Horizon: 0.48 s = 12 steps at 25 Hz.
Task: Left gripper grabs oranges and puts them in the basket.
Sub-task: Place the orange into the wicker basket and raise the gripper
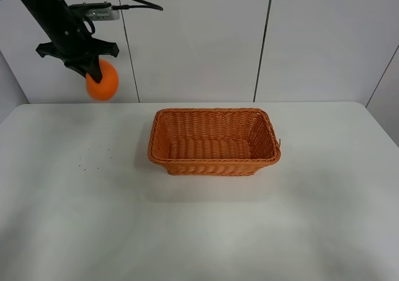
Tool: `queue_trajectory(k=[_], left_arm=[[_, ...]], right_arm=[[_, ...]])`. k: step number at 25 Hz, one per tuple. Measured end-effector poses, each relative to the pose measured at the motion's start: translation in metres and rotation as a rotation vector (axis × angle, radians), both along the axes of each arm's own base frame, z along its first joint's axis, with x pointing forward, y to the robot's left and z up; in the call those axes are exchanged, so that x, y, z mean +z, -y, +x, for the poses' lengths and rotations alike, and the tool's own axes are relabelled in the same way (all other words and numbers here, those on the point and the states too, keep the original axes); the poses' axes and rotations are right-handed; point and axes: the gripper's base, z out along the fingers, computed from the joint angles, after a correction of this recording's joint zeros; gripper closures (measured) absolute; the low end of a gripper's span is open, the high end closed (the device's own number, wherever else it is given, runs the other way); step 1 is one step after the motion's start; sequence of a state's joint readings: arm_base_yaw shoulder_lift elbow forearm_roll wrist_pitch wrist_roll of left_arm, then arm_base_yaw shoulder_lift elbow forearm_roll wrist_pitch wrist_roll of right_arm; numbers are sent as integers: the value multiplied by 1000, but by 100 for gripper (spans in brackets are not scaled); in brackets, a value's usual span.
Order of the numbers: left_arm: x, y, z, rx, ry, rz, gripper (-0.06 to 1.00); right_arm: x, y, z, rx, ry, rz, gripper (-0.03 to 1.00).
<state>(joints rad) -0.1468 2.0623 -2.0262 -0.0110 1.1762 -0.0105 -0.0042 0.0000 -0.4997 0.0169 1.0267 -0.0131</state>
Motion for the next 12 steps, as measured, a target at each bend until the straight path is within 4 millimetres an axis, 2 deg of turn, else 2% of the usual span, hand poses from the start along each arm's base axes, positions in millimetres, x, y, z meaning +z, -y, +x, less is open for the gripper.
queue_trajectory(k=[12], left_arm=[[4, 60, -12, -137, 11, -11, 76]], right_arm=[[0, 0, 0, 0, 0, 0, 27]])
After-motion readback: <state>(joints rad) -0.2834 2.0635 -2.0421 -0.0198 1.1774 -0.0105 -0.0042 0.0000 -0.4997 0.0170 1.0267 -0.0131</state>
